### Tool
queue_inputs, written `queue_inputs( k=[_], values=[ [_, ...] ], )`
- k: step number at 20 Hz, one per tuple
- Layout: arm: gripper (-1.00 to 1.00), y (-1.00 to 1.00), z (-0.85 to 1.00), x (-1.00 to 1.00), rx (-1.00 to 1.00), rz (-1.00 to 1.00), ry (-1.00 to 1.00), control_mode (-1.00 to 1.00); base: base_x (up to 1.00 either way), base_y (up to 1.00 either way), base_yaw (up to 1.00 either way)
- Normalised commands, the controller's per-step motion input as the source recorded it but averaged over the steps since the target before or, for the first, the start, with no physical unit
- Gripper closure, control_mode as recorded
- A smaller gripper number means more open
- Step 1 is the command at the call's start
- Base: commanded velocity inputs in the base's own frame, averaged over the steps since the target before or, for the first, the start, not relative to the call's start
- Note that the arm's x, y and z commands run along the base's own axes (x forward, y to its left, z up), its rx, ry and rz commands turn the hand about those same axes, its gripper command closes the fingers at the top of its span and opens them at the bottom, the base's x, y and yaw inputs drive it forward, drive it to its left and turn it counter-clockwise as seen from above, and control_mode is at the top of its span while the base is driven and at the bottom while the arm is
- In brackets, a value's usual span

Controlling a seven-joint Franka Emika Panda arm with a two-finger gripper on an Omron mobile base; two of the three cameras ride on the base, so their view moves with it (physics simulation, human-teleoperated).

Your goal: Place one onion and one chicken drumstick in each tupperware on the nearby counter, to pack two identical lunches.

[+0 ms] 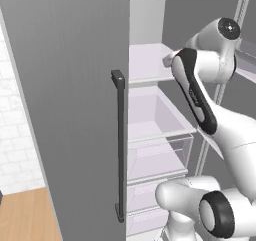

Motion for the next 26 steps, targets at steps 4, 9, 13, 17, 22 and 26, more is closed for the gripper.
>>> queue_inputs(
  k=[4, 9, 13, 17, 22, 26],
  values=[
    [1.00, 0.23, 0.41, -1.00, 0.00, 0.00, 0.32, -1.00, 0.00, 0.00, 0.00],
    [1.00, 0.06, -0.23, -1.00, 0.00, 0.00, 0.26, -1.00, 0.00, 0.00, 0.00],
    [1.00, 0.00, -0.53, -1.00, 0.00, 0.00, 0.09, -1.00, 0.00, 0.00, 0.00],
    [1.00, 0.09, -0.89, -0.96, 0.00, 0.00, 0.08, -1.00, 0.00, 0.00, 0.00],
    [1.00, 0.00, -0.28, -0.57, 0.01, 0.00, 0.08, -1.00, 0.00, 0.00, 0.00],
    [1.00, 0.00, -0.05, -0.12, 0.00, 0.00, 0.02, 1.00, -0.59, 0.02, 0.00]
  ],
)
